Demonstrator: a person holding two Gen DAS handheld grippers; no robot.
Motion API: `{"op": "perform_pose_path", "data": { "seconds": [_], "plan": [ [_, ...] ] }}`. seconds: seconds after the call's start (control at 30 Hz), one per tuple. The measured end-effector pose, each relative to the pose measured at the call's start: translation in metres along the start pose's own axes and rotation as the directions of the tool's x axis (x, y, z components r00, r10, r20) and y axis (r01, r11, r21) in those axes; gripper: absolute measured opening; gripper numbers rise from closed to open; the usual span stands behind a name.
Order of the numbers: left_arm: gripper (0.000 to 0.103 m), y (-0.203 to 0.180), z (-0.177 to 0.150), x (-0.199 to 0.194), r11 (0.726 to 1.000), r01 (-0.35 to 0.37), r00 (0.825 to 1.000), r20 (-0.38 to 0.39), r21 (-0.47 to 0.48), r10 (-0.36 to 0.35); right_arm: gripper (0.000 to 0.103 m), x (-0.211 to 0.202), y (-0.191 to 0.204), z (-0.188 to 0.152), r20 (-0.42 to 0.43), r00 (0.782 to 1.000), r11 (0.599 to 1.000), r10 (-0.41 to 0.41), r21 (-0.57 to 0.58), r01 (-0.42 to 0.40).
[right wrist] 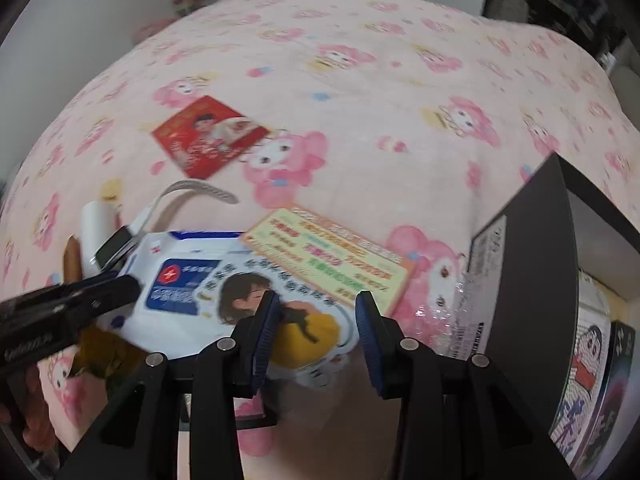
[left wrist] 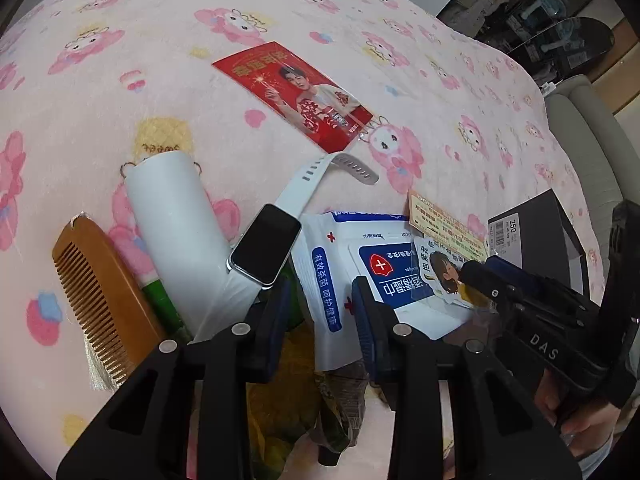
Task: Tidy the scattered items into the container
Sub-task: 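Position the right tool fingers around the wipes pack edge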
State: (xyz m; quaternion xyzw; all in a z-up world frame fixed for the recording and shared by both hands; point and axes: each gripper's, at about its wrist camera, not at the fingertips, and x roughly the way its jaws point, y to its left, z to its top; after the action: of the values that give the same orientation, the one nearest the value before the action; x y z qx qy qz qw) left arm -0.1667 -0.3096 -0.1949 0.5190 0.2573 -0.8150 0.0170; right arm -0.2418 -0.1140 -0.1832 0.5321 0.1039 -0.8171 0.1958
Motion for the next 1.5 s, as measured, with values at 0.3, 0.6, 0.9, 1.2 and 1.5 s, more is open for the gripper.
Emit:
{"op": "perform_pose_path", "data": {
  "seconds": [0.3, 0.6, 0.9, 1.2, 1.5],
  "plan": [
    [0.032, 0.002, 0.006, 0.005, 1.000, -0.003, 1.000, -0.008, 0.001, 0.003, 0.037, -0.008, 0.034, -0.006, -0.049, 0.962, 0.952, 0.269, -0.136, -0.273],
    [0.034, -0.002, 0.005, 0.007, 1.000, -0.011, 1.000, -0.010, 0.016, 0.011, 0.056, 0.015, 0.014, 0.012, -0.029, 0.999, 0.997, -0.032, -0.068, 0.030],
    [0.016, -0.011, 0.013, 0.014, 0.999, -0.004, 0.999, -0.043, 0.032, 0.006, 0.059, 0.012, -0.011, 0.007, -0.005, 0.998, 0.995, -0.056, 0.080, 0.056],
    [0.025, -0.015, -0.002, -0.004, 0.998, -0.045, 0.999, -0.027, 0.044, 0.047, 0.063, 0.001, -0.010, -0.016, -0.082, 0.992, 0.990, 0.099, 0.110, -0.090],
    [0.003, -0.016, -0.006, -0.010, 0.999, -0.001, 1.000, -0.004, 0.036, 0.002, 0.064, 0.002, -0.014, -0.014, -0.066, 0.989, 0.986, 0.130, 0.110, -0.122]
  ]
}}
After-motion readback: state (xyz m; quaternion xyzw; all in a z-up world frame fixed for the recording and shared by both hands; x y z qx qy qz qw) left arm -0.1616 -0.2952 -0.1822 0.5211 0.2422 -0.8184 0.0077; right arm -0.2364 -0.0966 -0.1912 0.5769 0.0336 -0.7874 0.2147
